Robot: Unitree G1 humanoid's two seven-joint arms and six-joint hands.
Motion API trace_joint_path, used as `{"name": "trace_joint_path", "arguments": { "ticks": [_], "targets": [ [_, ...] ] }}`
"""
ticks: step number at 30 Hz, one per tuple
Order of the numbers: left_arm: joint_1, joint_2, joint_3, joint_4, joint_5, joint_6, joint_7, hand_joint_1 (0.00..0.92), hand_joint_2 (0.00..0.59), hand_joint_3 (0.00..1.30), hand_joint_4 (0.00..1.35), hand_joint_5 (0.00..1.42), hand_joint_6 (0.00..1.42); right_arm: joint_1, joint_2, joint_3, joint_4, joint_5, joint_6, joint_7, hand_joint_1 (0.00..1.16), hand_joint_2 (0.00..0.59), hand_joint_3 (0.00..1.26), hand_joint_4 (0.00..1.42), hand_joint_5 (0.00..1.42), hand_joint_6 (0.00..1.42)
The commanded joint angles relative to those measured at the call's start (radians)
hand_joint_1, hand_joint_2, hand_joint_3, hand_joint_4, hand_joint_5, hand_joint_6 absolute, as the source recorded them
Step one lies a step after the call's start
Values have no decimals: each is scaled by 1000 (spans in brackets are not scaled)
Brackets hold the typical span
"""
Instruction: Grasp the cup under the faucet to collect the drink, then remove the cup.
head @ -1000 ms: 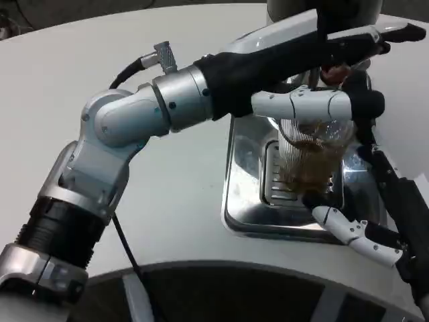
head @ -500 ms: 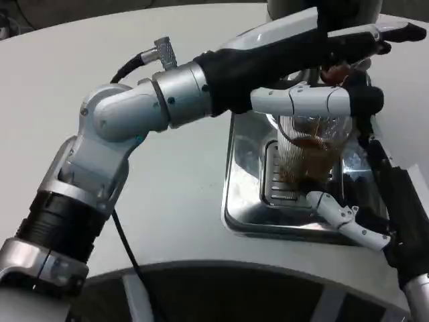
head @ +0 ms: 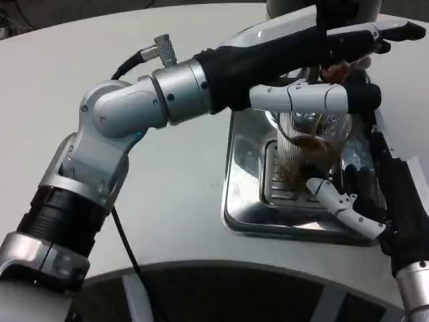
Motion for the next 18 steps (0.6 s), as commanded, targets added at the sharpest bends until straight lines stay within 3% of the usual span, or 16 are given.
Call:
{"name": "trace_joint_path", "arguments": {
  "ticks": [1,4,18],
  "targets": [
    [-3,-6,-24,30,30,-9,-38,0,96,89,0,72,141,-19,4,3,31,3,-23,-11,627,243,0,0,5,0],
    [-11,-8,-22,46,26,-16,-42,0,74,89,0,72,141,-33,6,6,53,5,-27,-12,627,243,0,0,4,0],
    [-31,-14,-17,72,23,-33,-57,0,80,89,0,72,141,-72,22,15,115,7,-39,-38,627,243,0,0,4,0]
  ]
}}
